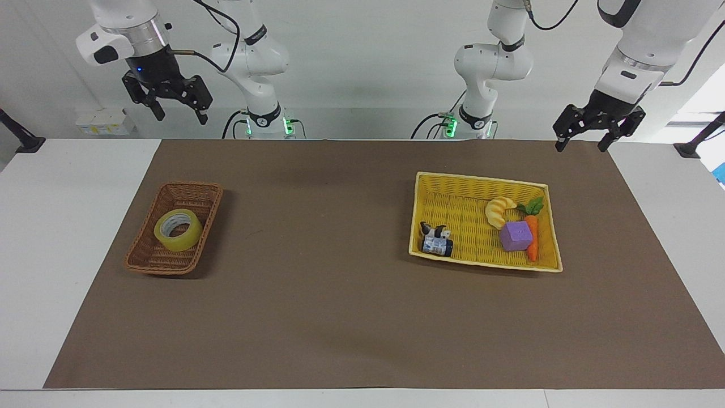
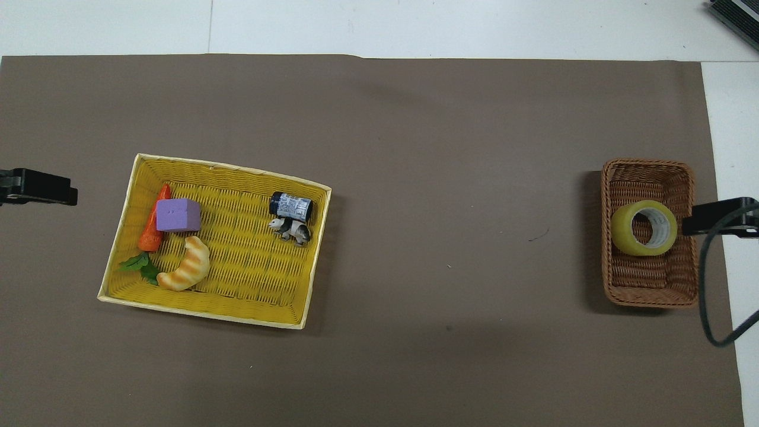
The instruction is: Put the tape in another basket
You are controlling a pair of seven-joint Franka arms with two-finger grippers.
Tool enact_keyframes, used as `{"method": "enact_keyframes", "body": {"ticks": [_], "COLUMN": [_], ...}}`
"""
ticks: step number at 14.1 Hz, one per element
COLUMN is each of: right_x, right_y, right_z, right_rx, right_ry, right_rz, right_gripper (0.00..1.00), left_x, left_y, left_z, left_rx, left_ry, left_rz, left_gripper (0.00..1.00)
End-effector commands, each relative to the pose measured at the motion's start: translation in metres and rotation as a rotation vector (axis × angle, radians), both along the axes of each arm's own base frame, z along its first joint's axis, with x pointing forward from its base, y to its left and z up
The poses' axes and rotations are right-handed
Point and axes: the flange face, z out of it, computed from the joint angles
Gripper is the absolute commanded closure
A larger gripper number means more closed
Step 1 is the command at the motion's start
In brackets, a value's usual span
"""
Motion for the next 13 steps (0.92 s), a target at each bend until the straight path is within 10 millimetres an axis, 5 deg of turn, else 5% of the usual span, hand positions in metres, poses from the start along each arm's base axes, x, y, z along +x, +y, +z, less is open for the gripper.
{"method": "enact_keyframes", "body": {"ticks": [1,13], "right_x": [-0.0065,-0.0025], "right_y": [-0.0002,-0.004], "right_z": [-0.0027,0.002], "right_rx": [-0.029,-0.004], "right_ry": [-0.006,0.001], "right_rz": [0.023,0.004], "right_gripper": [0.0,0.0], "left_x": [-0.0022,-0.0022], "left_y": [0.0018,0.0018], "left_z": [0.0046,0.0046], "left_rx": [0.007,0.007], "left_ry": [-0.007,-0.007], "left_rz": [-0.006,-0.006], "left_gripper": [0.0,0.0]}}
